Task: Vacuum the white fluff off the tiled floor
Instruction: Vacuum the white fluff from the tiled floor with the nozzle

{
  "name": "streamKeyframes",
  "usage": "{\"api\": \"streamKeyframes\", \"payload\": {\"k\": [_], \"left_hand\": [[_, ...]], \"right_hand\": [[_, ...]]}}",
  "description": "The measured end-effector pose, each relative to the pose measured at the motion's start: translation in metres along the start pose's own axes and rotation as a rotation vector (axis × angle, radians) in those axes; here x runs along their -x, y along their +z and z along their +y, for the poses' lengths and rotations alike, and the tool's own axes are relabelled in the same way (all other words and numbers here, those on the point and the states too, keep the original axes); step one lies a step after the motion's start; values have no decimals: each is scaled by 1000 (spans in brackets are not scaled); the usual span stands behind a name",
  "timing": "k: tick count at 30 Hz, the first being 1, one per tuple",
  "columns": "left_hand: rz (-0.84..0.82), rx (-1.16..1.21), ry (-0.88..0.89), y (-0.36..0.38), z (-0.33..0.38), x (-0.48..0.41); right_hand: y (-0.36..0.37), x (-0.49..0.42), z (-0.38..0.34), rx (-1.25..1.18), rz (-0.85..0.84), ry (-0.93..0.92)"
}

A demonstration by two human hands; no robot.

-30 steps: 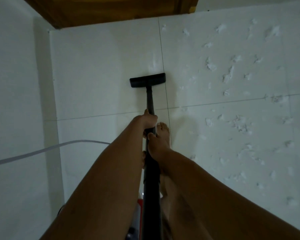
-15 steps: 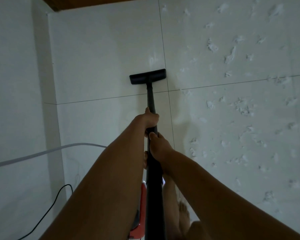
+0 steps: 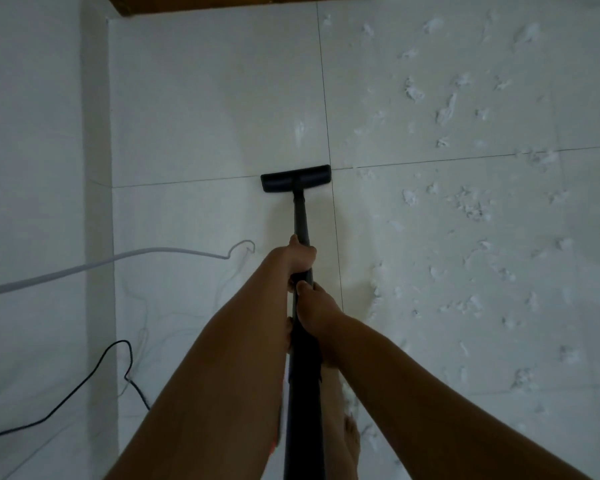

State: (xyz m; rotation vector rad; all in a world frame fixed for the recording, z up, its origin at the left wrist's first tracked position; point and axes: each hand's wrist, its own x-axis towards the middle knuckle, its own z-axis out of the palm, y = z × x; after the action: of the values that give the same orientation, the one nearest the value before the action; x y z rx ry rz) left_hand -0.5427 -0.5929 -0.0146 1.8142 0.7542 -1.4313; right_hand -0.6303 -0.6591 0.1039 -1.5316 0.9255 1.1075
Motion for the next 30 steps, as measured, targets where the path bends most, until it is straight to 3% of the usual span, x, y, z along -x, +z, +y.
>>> {"api": "streamKeyframes", "payload": {"k": [4, 10, 14, 24, 30], "left_hand": [[9, -66, 14, 40, -43, 14], [26, -125, 32, 111, -112, 36], [15, -166, 20, 154, -163, 50], [-2, -104, 8, 229, -247, 94], [-22, -60, -22, 270, -300, 108]], "right_hand": [[-1, 29, 46, -196, -52, 125], [2, 50, 152, -170, -42, 7], [9, 73, 213, -167, -59, 68], [17, 123, 316, -177, -83, 100], [19, 144, 382, -38, -67, 29]]}}
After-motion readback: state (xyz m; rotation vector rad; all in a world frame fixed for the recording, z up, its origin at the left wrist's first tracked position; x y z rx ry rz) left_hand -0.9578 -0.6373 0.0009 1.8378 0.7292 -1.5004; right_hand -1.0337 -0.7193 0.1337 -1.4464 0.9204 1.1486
